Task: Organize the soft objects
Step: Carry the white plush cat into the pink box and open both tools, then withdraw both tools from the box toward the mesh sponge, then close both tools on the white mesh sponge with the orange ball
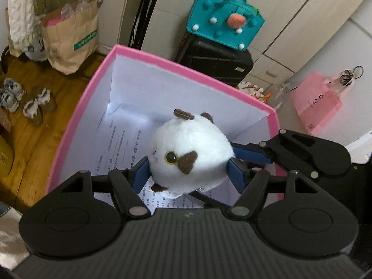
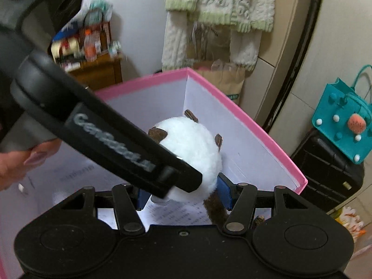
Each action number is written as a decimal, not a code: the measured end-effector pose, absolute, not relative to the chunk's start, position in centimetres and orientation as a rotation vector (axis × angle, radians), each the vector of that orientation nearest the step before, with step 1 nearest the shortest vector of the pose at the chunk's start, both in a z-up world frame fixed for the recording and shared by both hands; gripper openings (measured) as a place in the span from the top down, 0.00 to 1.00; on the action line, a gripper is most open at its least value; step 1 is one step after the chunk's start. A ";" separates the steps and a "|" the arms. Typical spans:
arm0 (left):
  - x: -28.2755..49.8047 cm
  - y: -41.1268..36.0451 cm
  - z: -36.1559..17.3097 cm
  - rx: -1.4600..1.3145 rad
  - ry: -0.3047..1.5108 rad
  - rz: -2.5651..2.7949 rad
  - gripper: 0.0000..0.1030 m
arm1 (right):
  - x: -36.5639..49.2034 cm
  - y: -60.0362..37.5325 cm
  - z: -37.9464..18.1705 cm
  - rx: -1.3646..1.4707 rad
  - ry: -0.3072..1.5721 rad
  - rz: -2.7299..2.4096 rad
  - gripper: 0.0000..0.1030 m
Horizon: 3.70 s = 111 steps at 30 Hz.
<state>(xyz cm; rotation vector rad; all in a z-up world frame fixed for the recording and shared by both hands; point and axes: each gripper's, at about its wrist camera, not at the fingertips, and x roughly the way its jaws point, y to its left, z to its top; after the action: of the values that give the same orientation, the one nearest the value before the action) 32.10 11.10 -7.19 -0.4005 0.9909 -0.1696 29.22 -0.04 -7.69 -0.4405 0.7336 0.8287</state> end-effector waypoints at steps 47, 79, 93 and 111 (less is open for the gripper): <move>9.5 2.0 5.5 -0.017 0.827 -0.465 0.17 | 7.8 -15.9 3.8 -0.099 0.696 0.730 0.35; 9.3 -11.3 -4.3 0.129 0.682 -0.610 0.14 | 2.8 -27.8 -7.7 -0.107 0.674 0.546 0.28; 15.9 -14.1 -9.1 0.135 0.659 -0.520 0.17 | 10.5 -28.3 -12.6 -0.228 0.555 0.538 0.28; 19.5 -14.0 -12.3 0.030 0.780 -0.515 0.60 | 16.6 -26.5 -15.1 -0.294 0.659 0.628 0.42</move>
<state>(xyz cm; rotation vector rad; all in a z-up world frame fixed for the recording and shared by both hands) 19.48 -14.03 -12.33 0.0299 0.7801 -0.5155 16.64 -26.46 -15.11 -0.2944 0.6592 0.6279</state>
